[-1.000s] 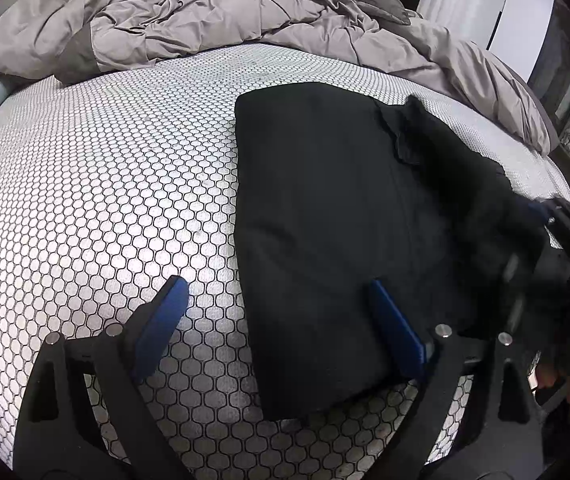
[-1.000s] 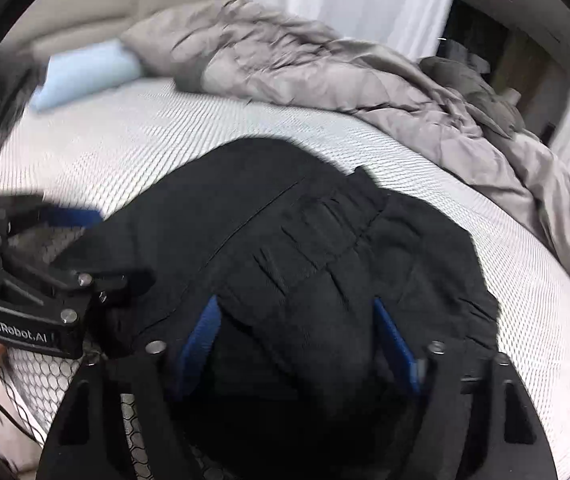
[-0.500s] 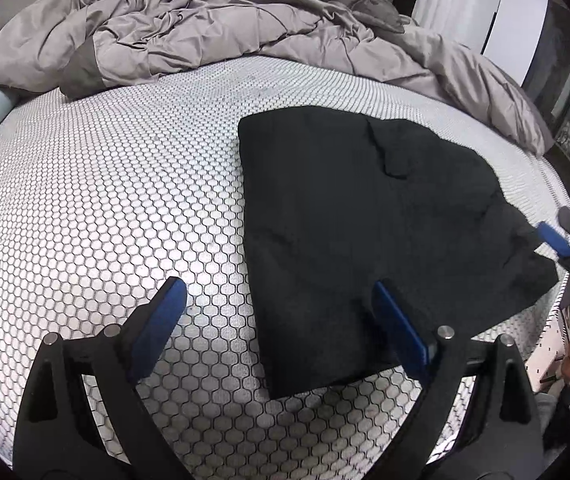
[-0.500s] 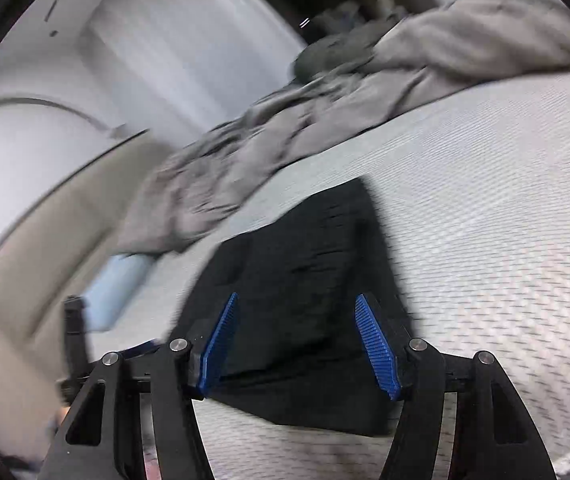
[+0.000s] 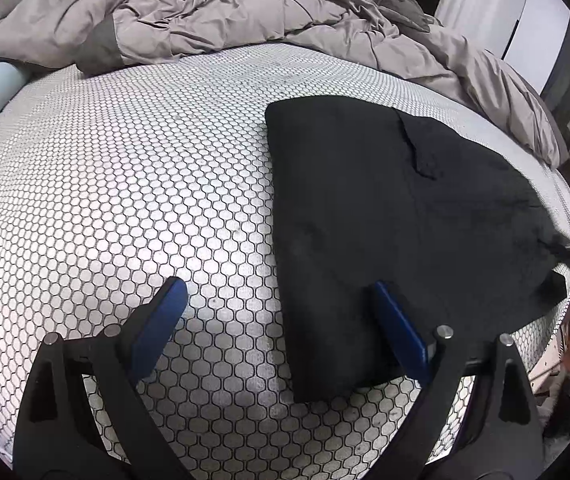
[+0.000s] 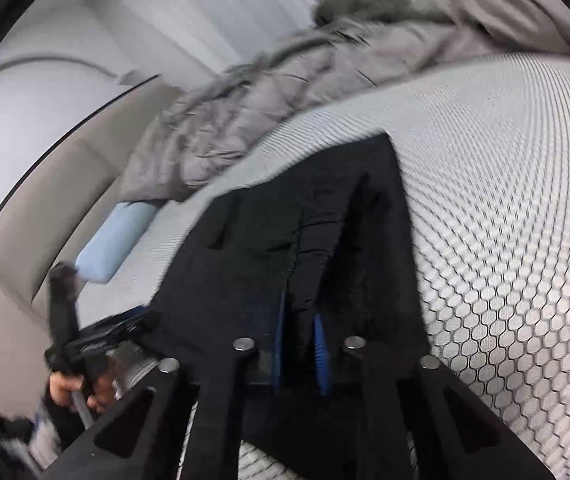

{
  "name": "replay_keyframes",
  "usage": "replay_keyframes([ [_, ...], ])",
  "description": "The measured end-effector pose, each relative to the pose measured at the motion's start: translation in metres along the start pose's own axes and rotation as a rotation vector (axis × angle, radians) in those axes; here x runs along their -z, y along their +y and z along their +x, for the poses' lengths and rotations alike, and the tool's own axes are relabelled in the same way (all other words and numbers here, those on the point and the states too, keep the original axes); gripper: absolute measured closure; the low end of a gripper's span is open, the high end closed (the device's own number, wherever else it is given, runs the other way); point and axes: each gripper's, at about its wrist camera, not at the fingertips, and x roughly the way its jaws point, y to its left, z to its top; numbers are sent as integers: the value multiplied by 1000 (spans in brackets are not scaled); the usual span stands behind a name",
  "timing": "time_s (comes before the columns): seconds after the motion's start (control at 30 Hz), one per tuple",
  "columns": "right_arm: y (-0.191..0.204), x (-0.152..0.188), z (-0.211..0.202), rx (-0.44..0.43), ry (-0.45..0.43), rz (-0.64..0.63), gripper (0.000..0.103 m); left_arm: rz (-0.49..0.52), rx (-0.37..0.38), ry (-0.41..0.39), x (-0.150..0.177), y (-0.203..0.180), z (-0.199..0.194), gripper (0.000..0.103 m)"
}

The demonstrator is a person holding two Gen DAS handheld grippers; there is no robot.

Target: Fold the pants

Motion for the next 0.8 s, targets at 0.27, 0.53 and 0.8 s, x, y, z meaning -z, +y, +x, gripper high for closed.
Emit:
replay_keyframes([
  [0.27, -20, 17, -3, 181, 51, 10, 90, 24, -42, -19, -4, -10, -10, 11],
  [0.53, 15, 15, -40, 303, -102, -82, 64, 155, -6, -135, 4, -47, -45, 10],
  [0.8, 94, 18, 31, 242, 40, -315, 52, 401, 127, 0, 2, -106, -2, 12],
])
